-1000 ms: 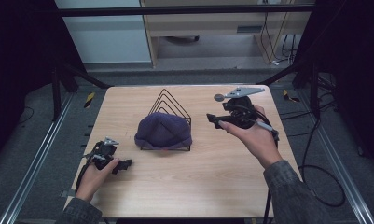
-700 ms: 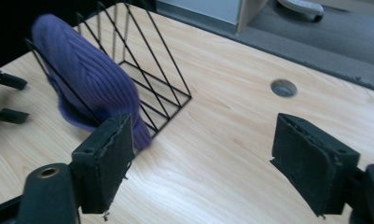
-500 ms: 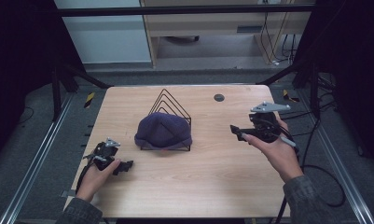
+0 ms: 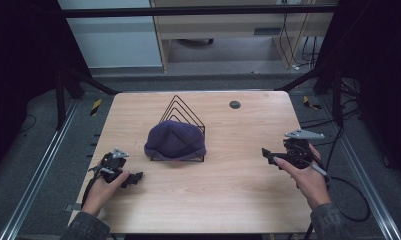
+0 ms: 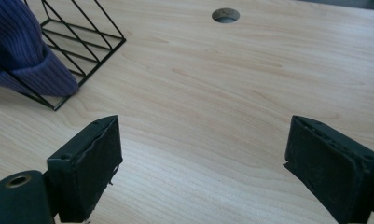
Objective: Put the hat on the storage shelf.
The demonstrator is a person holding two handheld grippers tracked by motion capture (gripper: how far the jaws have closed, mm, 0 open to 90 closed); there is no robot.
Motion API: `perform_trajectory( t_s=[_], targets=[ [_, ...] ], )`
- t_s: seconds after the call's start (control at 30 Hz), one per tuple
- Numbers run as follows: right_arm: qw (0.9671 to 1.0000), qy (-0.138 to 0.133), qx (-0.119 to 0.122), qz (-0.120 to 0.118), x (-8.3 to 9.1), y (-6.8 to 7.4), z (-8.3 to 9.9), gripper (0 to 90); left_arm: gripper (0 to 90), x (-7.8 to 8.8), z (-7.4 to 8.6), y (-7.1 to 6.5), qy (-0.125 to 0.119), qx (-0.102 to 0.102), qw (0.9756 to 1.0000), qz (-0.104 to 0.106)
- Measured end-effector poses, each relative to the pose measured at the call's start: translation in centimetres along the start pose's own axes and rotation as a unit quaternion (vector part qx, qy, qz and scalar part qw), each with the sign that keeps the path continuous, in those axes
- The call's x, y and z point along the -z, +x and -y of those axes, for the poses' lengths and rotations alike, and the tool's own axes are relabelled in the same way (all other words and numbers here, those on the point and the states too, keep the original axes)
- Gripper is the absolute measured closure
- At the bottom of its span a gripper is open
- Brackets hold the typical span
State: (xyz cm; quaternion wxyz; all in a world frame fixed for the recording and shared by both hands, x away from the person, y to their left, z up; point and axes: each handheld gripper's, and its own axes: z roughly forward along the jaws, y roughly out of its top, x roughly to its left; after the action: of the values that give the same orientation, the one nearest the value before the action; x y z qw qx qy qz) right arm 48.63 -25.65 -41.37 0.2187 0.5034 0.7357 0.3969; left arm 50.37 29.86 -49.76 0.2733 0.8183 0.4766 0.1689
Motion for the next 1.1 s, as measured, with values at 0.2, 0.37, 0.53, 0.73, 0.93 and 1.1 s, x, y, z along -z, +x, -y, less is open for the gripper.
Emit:
perform_trajectory(
  t_s=[0.2,0.37,0.53,0.73,0.93,1.1],
  targets=[
    [0.9997,0.023,0.001,-0.009,-1.2,-0.2,1.7,9.9,0.0,0.0,0.0,0.0,-0.001,0.0,1.0,0.0],
    [0.9989,0.045,0.002,-0.014,-2.3,0.1,3.1,10.6,0.0,0.0,0.0,0.0,-0.001,0.0,1.0,-0.001],
    [0.9984,0.055,-0.002,-0.017,-3.0,0.3,3.7,11.1,0.0,0.0,0.1,0.0,-0.001,-0.001,1.0,0.0],
    [0.9976,0.065,0.0,-0.024,-3.5,0.6,4.4,11.1,0.0,0.0,0.0,0.0,-0.002,-0.001,1.0,-0.001],
    [0.9968,0.074,-0.001,-0.028,-4.1,0.9,5.2,11.0,0.0,0.0,0.0,-0.1,-0.003,-0.001,1.0,0.0],
    [0.9967,0.076,0.001,-0.027,-4.5,1.2,5.6,11.0,0.0,0.0,0.0,-0.1,-0.002,-0.004,1.0,0.0]
  ],
)
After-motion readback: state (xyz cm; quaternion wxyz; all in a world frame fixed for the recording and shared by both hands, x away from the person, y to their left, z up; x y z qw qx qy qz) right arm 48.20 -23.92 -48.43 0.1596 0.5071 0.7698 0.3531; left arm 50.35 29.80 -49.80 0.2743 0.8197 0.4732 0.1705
